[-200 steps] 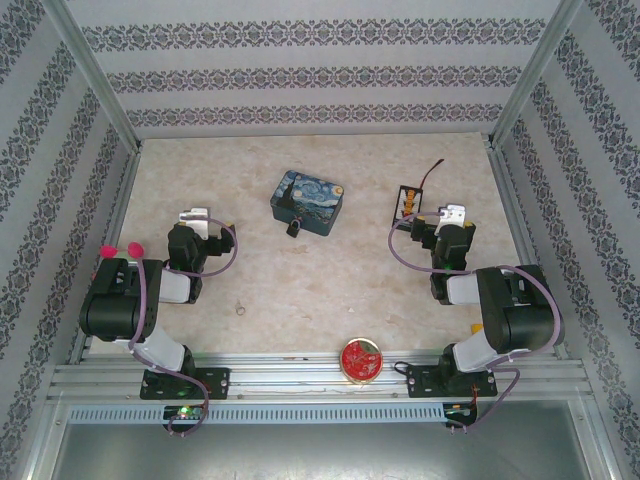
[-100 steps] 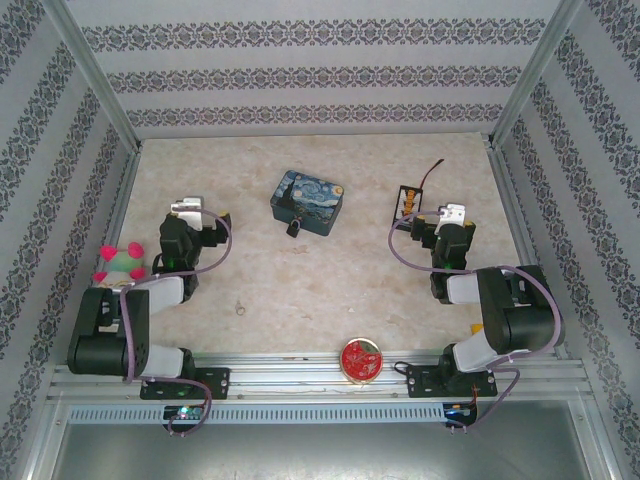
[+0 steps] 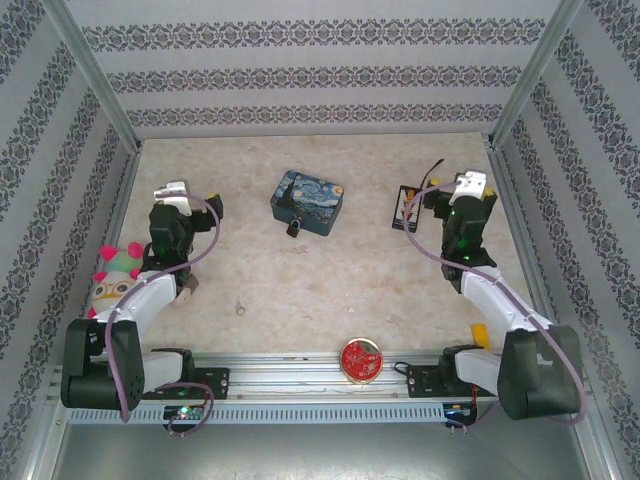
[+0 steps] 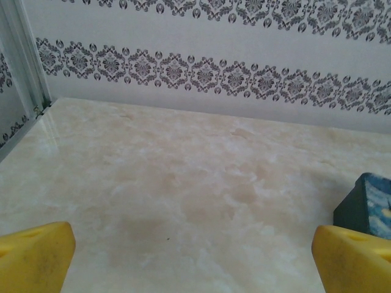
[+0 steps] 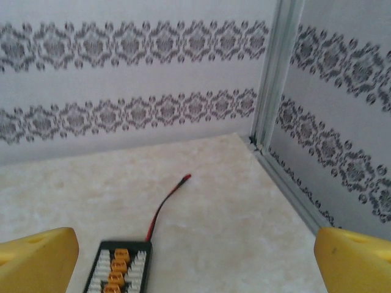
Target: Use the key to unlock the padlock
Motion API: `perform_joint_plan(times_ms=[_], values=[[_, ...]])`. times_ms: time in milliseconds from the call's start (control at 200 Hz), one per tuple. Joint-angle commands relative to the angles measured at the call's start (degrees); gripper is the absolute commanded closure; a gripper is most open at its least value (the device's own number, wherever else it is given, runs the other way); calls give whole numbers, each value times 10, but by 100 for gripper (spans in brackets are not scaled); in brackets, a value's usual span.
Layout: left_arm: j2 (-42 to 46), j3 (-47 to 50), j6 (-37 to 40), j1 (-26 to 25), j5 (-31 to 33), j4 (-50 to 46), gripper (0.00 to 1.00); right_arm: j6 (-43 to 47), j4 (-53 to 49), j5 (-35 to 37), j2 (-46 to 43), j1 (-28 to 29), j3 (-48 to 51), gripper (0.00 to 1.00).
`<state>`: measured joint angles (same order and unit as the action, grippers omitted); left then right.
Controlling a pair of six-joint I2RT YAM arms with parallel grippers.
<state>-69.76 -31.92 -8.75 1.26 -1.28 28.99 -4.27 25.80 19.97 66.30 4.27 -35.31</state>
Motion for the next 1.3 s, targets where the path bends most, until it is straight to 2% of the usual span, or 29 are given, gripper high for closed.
perform_joint_plan(times_ms=[0,270,620,964,1294], values=[[2,-45,-54,7,-2,-66,1,-65,-153,24,-12,5,-38,2],[-62,-145,-139,6,-38,-126,1,-179,-309,38,10,64,-118,2],[-170,-217,-200,-7,-95,-115,1,-290,-462,43,85,135,-226,2],[-237,-267,-201,-45,-108,-135,1,-377,-523,-30,134,153,-283,2],[-321,-357,-186,-109,-163,-193,1,-420,-502,-78,159,186,-291,2]])
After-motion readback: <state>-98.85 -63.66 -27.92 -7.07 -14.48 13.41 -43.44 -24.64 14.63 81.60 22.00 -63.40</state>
